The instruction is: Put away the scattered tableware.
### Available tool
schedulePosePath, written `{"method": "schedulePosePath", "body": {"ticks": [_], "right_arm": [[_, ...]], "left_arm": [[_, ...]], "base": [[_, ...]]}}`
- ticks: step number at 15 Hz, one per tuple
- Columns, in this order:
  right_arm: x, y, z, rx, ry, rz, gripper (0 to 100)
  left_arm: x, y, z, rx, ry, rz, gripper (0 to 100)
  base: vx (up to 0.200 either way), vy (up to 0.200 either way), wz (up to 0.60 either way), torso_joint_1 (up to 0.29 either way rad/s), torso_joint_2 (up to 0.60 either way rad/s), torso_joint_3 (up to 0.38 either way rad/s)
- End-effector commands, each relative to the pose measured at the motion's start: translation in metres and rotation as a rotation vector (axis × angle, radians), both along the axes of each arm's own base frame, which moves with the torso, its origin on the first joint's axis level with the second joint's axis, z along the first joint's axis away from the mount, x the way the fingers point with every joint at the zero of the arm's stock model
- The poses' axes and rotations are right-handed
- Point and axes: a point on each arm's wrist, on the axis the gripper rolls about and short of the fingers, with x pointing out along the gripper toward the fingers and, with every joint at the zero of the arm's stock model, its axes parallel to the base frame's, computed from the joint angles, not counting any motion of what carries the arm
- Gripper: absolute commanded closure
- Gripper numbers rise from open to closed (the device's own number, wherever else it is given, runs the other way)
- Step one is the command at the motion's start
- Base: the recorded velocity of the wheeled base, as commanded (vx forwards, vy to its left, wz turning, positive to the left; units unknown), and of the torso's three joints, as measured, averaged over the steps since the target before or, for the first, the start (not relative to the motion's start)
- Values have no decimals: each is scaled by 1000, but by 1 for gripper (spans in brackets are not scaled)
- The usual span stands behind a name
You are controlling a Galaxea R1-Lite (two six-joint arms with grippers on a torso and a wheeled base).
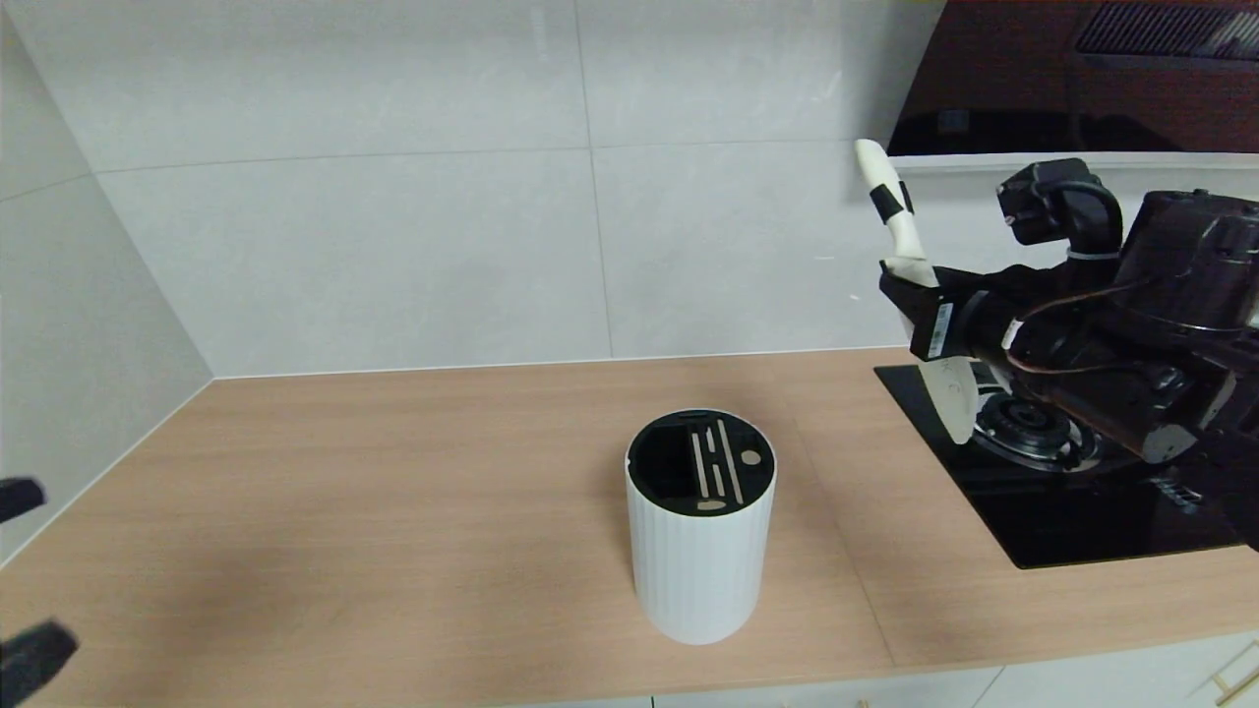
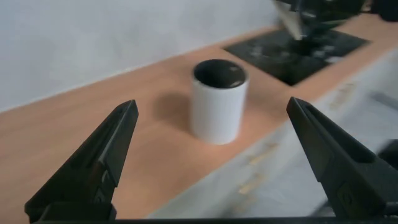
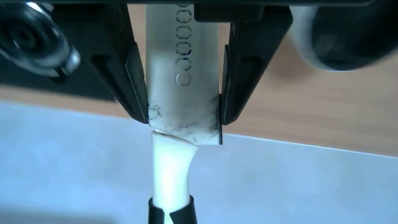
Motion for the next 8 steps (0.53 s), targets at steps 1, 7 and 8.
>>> {"method": "schedulePosePath", "body": {"ticks": [1, 7, 8], "right_arm": [[-28, 24, 18, 25, -47, 92, 100], [-62, 72, -5, 16, 35, 241, 100], [-68, 77, -10, 14, 51, 273, 100]], "left_arm": [[90, -25, 15, -77, 185, -171, 0], [165, -97, -21, -413, 347, -280, 0], [178, -110, -36, -413, 340, -287, 0]], "base": [[0, 0, 0, 0, 0, 0], [0, 0, 0, 0, 0, 0], [0, 0, 0, 0, 0, 0]]}}
